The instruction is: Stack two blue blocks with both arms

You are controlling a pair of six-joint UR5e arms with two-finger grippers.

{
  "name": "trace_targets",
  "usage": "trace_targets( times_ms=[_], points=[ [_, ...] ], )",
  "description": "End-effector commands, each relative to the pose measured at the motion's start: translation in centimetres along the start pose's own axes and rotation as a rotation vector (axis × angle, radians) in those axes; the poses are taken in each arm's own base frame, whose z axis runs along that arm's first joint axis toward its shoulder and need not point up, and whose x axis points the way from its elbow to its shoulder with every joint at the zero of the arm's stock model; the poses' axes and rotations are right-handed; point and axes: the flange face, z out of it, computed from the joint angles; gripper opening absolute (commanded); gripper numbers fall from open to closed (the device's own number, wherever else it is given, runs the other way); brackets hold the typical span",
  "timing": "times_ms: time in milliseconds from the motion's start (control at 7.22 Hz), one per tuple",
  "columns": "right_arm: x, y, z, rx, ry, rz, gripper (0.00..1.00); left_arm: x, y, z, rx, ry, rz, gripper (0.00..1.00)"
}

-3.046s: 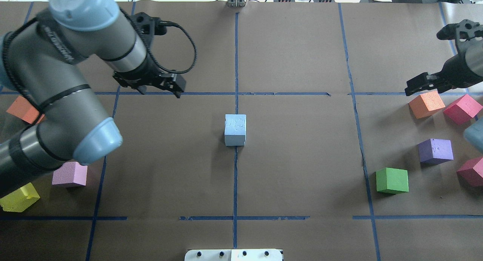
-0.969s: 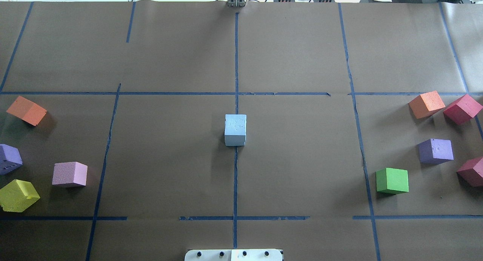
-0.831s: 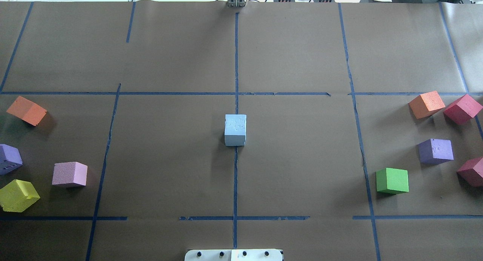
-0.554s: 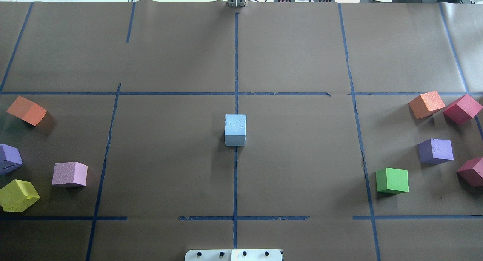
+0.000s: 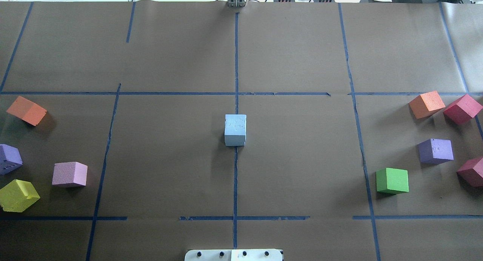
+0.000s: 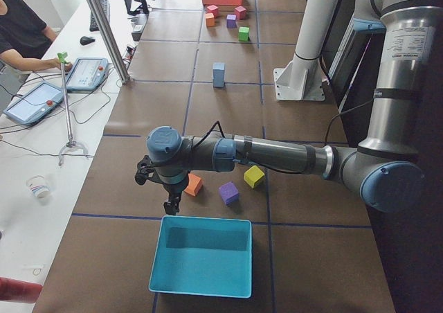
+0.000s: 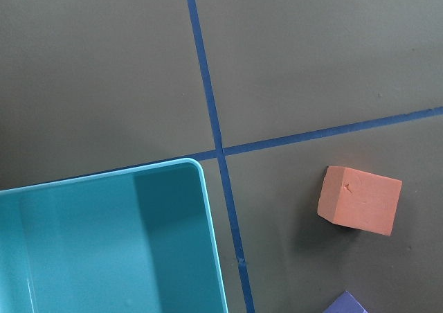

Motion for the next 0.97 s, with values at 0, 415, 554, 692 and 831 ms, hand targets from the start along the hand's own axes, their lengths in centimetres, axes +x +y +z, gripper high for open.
trace_targets(
  times_ms=[0,415,554,692,831],
  points=[
    [-0.2,-0.3,0.1,-0.002,-0.001,0.002,1.00,-0.8,1.4,1.3,-0.011,0.034,-0.017,1.00],
    [-0.1,-0.9,0.9,0.029,-0.009,-0.039,1.00,-0.6,2.6,1.5,0.030,0.053,0.021,1.00],
    [0.6,-1.1,1.7,0.041,-0.020,-0.048,1.00,-0.5,2.4,1.4,0.031,0.051,0.025,1.00],
    [1.0,-1.1,2.0,0.043,-0.021,-0.051,1.00,-0.6,2.5,1.4,0.031,0.051,0.022,1.00],
    [0.9,-1.3,1.8,0.046,-0.020,-0.054,1.00,-0.6,2.5,1.5,0.030,0.051,0.024,1.00]
  ],
)
